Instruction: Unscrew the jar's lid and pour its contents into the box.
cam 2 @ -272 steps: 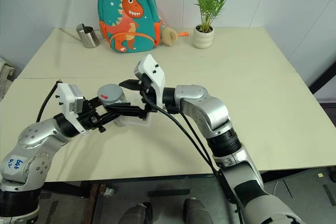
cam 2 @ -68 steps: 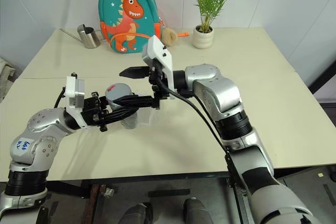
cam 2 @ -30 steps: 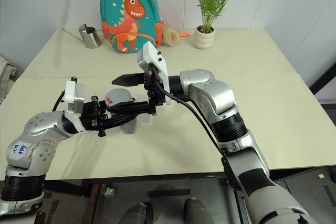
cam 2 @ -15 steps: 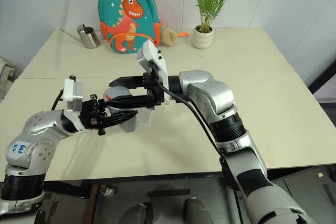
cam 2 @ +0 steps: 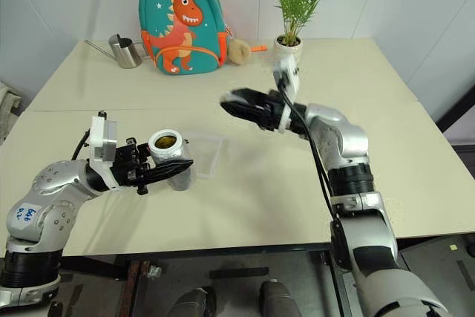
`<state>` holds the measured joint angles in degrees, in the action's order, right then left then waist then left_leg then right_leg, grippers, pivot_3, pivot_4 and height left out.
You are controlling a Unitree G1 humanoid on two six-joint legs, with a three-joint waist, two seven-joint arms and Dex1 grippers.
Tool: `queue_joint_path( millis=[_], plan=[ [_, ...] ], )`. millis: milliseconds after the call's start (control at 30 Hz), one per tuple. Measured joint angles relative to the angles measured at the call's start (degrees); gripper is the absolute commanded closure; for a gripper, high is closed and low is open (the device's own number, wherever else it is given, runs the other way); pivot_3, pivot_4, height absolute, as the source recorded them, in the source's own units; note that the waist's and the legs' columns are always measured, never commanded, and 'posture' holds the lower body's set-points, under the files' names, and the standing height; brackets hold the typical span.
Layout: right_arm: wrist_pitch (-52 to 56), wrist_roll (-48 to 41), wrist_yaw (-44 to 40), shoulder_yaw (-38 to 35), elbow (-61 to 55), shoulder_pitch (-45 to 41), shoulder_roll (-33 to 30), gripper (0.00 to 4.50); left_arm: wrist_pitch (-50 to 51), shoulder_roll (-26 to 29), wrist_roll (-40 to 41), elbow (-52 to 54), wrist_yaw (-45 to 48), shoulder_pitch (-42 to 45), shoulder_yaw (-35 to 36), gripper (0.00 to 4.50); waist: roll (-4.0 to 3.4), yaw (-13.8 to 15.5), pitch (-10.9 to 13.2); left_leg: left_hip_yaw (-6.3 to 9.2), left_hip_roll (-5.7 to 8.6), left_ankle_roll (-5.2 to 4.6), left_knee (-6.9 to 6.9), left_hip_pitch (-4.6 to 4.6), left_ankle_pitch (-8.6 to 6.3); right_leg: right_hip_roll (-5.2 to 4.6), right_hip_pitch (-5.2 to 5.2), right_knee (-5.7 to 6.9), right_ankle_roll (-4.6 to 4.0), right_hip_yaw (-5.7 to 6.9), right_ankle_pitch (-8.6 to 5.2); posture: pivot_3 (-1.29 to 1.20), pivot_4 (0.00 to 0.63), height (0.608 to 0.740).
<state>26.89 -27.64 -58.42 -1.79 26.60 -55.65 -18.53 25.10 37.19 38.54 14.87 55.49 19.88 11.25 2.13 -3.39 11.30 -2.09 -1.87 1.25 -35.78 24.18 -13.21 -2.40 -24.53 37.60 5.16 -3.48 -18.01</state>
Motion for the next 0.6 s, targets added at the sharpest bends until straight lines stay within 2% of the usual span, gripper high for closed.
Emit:
queue_joint_path(
  millis=[100,267,467,600],
  plan=[
    [-6.6,3.4,0.1,-0.1,5.9,1.3,-0.5,1.84,0.5,0.0,0.2,0.1,-0.3,-0.2,0.1,2.48,-0.01,-0.1,0.0,-0.01,-0.04,0.00,0.00,-0.01,0.00,0.08,-0.01,0.01,0.01,-0.01,0.00,0.00,0.150,0.740],
    [-24.3,10.0,4.0,-1.5,19.7,6.2,-1.6,1.84,2.0,1.5,1.3,0.6,-0.4,-2.0,1.9,2.48,0.00,0.0,0.0,-0.01,-0.02,0.01,-0.06,-0.02,0.00,0.06,0.06,-0.01,0.02,0.00,0.01,0.00,0.150,0.740],
    [-32.0,13.0,4.1,-1.8,25.8,7.6,-1.6,1.84,2.4,1.1,2.9,0.6,-1.7,-1.0,2.4,2.48,-0.08,-0.6,0.0,-0.05,-0.02,0.00,-0.21,-0.10,0.00,0.11,0.13,0.10,0.15,-0.10,0.09,0.00,0.150,0.740],
    [-33.1,13.0,5.0,-3.7,28.3,7.6,-1.6,0.62,2.5,1.1,2.9,0.6,-1.7,-1.0,2.4,2.48,-0.08,-1.0,0.0,-0.03,-0.01,0.01,-0.25,-0.10,0.02,0.11,0.13,0.15,0.15,-0.10,0.09,0.00,0.150,0.740]
  ],
)
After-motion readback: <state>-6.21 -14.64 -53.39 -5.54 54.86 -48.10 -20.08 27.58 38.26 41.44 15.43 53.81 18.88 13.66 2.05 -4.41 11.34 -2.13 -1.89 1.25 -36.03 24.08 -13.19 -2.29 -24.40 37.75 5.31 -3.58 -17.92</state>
